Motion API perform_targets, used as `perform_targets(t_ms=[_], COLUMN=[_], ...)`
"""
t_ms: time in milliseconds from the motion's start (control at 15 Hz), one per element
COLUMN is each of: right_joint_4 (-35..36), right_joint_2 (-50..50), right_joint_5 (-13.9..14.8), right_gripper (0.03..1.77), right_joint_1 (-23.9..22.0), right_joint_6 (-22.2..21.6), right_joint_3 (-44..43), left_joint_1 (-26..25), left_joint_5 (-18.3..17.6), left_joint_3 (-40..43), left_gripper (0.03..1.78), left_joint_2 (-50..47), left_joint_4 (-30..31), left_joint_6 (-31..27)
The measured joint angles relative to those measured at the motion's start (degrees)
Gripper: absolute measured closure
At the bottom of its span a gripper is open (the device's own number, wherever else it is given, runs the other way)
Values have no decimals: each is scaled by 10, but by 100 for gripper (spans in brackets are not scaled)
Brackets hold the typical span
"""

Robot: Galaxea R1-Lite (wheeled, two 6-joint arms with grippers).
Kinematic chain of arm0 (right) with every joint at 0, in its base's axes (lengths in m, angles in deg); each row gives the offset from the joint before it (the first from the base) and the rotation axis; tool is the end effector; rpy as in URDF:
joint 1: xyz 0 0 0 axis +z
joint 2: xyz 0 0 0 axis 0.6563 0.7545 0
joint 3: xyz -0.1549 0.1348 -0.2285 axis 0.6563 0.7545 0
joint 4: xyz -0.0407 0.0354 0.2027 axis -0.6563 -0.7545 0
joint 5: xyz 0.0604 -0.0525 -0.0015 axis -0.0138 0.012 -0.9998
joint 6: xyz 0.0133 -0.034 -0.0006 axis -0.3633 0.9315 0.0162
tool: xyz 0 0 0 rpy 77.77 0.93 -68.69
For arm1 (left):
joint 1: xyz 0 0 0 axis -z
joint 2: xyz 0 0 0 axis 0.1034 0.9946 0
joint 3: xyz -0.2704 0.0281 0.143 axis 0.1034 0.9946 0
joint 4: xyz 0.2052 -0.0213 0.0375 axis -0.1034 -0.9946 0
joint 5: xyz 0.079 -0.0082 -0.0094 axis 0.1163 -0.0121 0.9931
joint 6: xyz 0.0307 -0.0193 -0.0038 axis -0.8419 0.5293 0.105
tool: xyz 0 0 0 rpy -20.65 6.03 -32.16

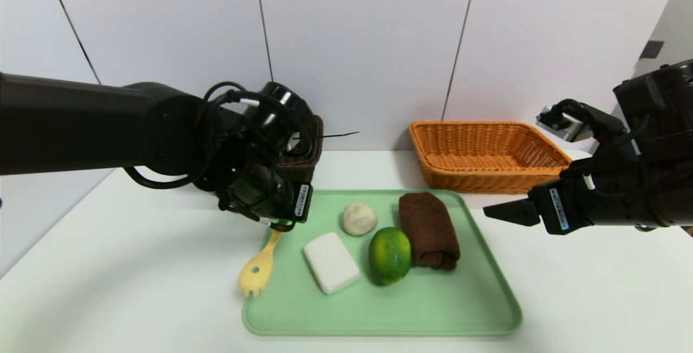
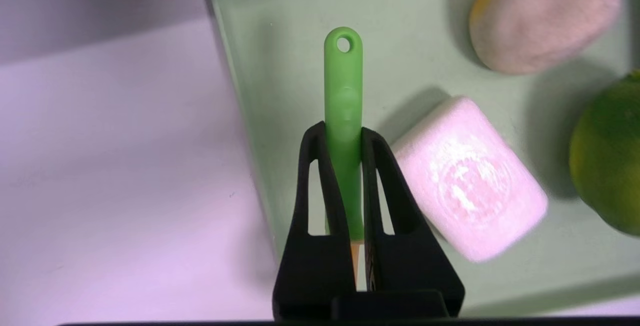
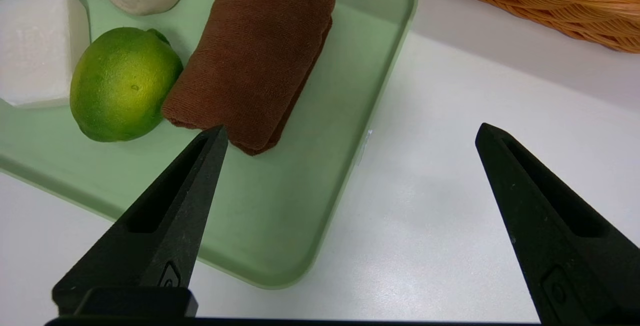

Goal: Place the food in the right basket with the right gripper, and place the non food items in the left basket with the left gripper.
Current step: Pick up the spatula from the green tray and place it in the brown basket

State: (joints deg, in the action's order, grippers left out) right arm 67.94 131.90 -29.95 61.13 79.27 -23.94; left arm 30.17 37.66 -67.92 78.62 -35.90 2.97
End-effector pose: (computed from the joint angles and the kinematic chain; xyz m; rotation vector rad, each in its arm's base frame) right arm 0.2477 0.0924 0.2177 -0.1285 0.7093 0.3802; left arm 0.2995 -0.2093 0.2005 0.0454 0.9085 -0.2347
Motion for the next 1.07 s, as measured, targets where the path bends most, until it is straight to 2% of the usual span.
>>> perform_targets(t_ms=[133, 333, 733, 1067], right_joint_4=[0, 0, 0, -1], right_joint_2=[0, 0, -3, -4], right_joint_5=[1, 0, 0, 0], right_gripper=[9, 9, 9, 9], right_joint_1=[0, -1, 0, 0], right_joint_6=[0, -2, -1, -1], right_joint_3=[0, 2, -3, 0], left_joint_1=[-1, -10, -67, -144], left_joint_5=[-22, -29, -39, -167], left_joint_3=[-18, -53, -107, -172], left_gripper=[169, 169, 169, 169], left_joint_2=[-28, -69, -106, -89], left_joint_4=[-41, -103, -120, -117], left_joint_6=[-36, -134, -357, -544])
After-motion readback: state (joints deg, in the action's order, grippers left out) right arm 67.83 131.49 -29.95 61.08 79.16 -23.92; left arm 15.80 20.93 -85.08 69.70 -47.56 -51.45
